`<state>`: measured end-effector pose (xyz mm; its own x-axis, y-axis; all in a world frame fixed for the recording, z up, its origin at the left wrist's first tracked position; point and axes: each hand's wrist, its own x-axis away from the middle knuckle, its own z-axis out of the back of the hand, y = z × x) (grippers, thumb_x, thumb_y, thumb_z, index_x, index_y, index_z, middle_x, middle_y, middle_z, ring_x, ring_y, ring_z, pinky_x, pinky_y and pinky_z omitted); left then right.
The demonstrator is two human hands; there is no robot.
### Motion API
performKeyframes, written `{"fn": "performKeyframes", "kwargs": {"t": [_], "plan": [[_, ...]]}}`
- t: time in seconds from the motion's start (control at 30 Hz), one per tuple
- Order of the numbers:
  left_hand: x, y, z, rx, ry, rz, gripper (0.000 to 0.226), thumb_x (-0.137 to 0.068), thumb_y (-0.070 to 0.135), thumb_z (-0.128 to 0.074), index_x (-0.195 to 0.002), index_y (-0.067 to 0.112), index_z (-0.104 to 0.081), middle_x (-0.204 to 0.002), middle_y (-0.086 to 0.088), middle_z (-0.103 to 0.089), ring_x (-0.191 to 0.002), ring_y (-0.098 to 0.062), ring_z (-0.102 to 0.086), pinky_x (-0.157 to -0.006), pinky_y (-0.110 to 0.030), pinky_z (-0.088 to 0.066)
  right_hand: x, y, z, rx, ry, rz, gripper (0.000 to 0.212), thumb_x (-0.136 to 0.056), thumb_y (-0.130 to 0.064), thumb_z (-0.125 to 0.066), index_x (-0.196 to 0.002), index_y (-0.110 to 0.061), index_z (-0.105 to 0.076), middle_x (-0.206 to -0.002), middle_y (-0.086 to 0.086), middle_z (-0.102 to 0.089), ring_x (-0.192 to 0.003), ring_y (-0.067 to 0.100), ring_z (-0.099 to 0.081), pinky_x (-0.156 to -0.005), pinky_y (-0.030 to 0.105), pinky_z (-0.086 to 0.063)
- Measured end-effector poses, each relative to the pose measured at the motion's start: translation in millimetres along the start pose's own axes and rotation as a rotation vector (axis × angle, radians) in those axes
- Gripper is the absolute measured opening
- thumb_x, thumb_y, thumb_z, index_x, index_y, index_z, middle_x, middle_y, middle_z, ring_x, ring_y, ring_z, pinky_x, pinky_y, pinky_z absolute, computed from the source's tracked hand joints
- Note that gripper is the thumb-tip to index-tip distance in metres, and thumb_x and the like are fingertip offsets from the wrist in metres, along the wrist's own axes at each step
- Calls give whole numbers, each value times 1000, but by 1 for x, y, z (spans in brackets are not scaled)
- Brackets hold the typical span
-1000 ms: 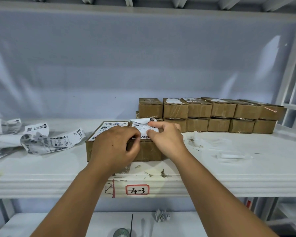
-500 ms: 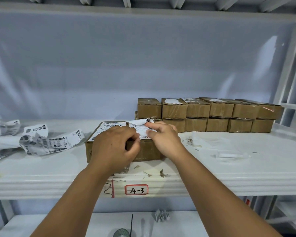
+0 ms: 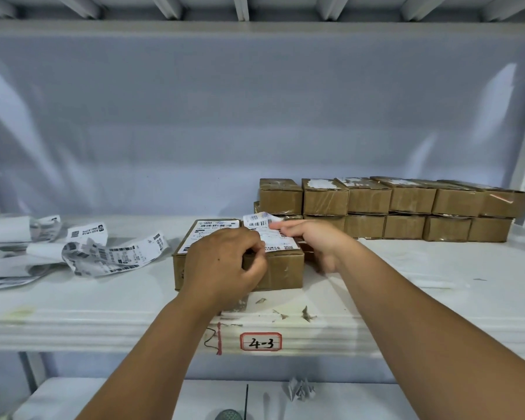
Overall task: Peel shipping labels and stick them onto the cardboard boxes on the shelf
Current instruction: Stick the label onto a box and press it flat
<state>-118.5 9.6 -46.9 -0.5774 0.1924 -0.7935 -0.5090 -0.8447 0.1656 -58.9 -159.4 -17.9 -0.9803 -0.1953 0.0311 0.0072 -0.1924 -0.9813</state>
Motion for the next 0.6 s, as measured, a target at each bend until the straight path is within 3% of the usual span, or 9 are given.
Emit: {"fn": "performKeyframes", "kwargs": {"t": [0.1,0.2,0.3,0.37,0.43,0.53,0.6], "plan": [[-1,1,-1,4,10,0,27,-73,43,-36,-67,29,-59,-71,15,-65,-68,-10,-58,-53,-18,-36,-11,-2,1,24,43,-13,45,-90,-8,-56,-128,-32,-55,-120,3,-62,-113,21,-54,-102,35,-39],[-1,0,-1,11,11,2,25,-73,43,-36,-65,31,-57,-73,16,-66,-69,-10,-59,-51,-23,-39,-5,-2,0,20,-19,-12,42,-93,-10,-52,-131,-26,-56,-115,2,-64,-99,15,-58,-91,29,-40],[-1,1,-1,24,5,8,24,-73,45,-35,-65,33,-55,-75,16,-67,-73,-9,-60,-52,-27,-44,-4,5,0,5,76,91,60,-92,-10,-56,-144,-29,-34,-117,0,-57,-96,11,-58,-77,19,-43],[0,0,-2,29,17,5,23,-74,45,-35,-65,34,-54,-76,16,-67,-74,-9,-60,-53,-27,-44,-6,8,-1,59,176,247,57,-90,-6,-60,-135,-31,-36,-116,-2,-52,-86,7,-57,-71,16,-47],[0,0,-2,29,22,-1,24,-74,45,-36,-66,33,-56,-76,16,-67,-73,-10,-60,-53,-27,-45,-11,12,-2,213,307,402,38,-84,-7,-66,-108,-30,-48,-121,1,-46,-96,10,-53,-85,23,-44],[1,0,-2,29,22,-4,25,-75,45,-36,-66,33,-56,-75,16,-67,-72,-9,-60,-53,-26,-44,-13,12,-4,277,311,381,16,-82,-14,-67,-76,-29,-65,-118,1,-52,-109,16,-53,-97,31,-42],[0,0,-2,25,23,-3,25,-75,45,-36,-65,33,-55,-76,16,-67,-71,-9,-60,-52,-28,-45,-12,12,-4,180,216,304,21,-87,-9,-60,-85,-24,-74,-112,3,-65,-100,16,-61,-91,27,-49]]}}
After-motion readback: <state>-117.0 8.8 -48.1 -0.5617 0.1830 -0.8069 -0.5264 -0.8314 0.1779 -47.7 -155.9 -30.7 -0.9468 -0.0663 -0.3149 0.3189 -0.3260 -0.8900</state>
